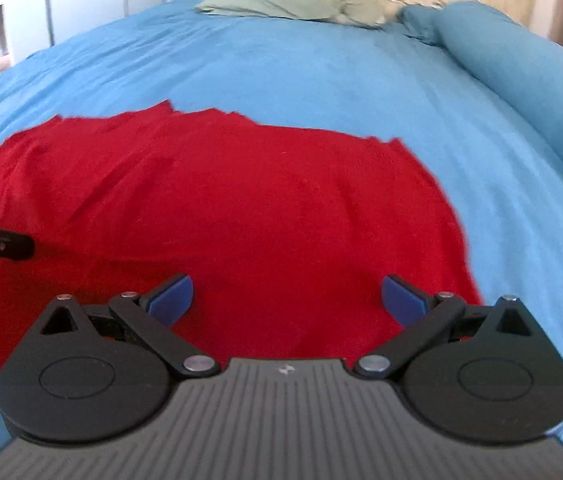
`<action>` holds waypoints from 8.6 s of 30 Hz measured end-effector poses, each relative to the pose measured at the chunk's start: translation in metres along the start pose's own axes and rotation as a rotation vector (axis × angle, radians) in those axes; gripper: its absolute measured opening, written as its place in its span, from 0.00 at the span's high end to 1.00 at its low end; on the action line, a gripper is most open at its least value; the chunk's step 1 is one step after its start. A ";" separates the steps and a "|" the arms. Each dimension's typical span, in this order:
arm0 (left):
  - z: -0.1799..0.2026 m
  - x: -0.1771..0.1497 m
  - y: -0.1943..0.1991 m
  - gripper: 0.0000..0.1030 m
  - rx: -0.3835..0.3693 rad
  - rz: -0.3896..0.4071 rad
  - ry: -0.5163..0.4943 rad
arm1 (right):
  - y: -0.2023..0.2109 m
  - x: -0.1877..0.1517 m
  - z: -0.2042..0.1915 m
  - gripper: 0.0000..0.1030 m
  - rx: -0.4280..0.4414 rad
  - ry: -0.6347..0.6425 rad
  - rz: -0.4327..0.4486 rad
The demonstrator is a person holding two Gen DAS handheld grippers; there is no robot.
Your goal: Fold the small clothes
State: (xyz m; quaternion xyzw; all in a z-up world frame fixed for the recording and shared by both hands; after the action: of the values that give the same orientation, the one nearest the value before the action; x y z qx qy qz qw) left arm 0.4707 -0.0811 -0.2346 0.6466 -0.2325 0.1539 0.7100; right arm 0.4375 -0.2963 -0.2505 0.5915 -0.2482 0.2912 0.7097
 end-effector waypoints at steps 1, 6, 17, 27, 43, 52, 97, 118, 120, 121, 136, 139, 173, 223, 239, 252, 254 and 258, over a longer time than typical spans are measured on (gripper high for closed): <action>-0.001 0.000 0.009 0.00 -0.003 0.003 0.014 | 0.007 0.002 0.002 0.00 -0.006 -0.010 0.004; 0.006 0.010 0.044 0.00 -0.082 0.011 0.106 | 0.061 -0.002 0.032 0.00 0.026 -0.162 -0.022; 0.035 0.031 0.032 0.00 -0.145 -0.015 0.151 | 0.082 -0.067 0.069 0.00 0.077 -0.554 -0.102; 0.045 0.035 0.018 0.00 -0.118 0.008 0.151 | 0.065 -0.091 0.080 0.20 0.048 -0.755 -0.030; 0.049 0.039 -0.020 0.00 0.020 -0.091 0.070 | 0.061 -0.069 0.093 0.75 -0.010 -0.843 -0.054; -0.041 0.073 0.038 0.00 0.042 -0.059 0.160 | 0.095 0.046 0.051 0.78 0.172 -0.677 0.137; -0.157 0.053 0.088 0.00 -0.118 0.068 0.129 | 0.088 0.022 -0.230 0.15 0.729 0.358 0.094; -0.112 0.066 0.010 0.85 -0.177 0.006 0.058 | 0.041 0.054 -0.077 0.14 0.437 -0.048 0.086; -0.109 0.066 0.014 0.88 -0.155 0.010 0.035 | 0.040 0.054 -0.077 0.14 0.436 -0.061 0.084; -0.108 0.068 0.017 0.88 -0.143 0.015 0.030 | 0.042 0.053 -0.078 0.14 0.437 -0.064 0.084; -0.136 0.052 0.036 0.28 0.052 0.095 0.071 | 0.039 0.055 -0.081 0.14 0.444 -0.043 0.090; -0.148 0.042 0.060 0.26 0.022 0.128 0.104 | 0.043 0.053 -0.082 0.14 0.455 -0.036 0.075; -0.164 0.058 -0.006 0.25 -0.362 -0.103 0.269 | -0.047 0.062 -0.059 0.04 0.633 -0.399 -0.202; -0.031 -0.059 0.103 0.11 -0.083 0.019 -0.041 | 0.105 -0.039 0.020 0.00 0.286 -0.205 -0.071; -0.047 -0.091 0.081 0.05 -0.082 0.184 -0.044 | 0.077 -0.079 0.018 0.00 0.213 -0.176 -0.023; -0.021 -0.072 0.254 0.00 0.016 0.380 -0.087 | 0.217 -0.032 0.038 0.00 0.155 -0.219 0.179; -0.016 -0.080 0.295 0.00 0.026 0.405 -0.088 | 0.258 -0.025 0.041 0.00 0.119 -0.208 0.198; -0.008 -0.102 0.357 0.00 0.071 0.404 -0.072 | 0.347 -0.023 0.043 0.00 0.057 -0.170 0.246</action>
State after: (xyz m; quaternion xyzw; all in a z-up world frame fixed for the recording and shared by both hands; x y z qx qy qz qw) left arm 0.2002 -0.0236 0.0135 0.6166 -0.3774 0.2781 0.6326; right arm 0.1758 -0.2958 -0.0176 0.5989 -0.3696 0.3320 0.6281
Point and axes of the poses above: each gripper's, at about its wrist camera, not at the fingertips, and y roughly against the way its jaws point, z to its right, x to its top, the point moved 4 cm from there along -y, roughly the way its jaws point, and after that the axes turned 8 degrees about y, right-handed, at the moved point
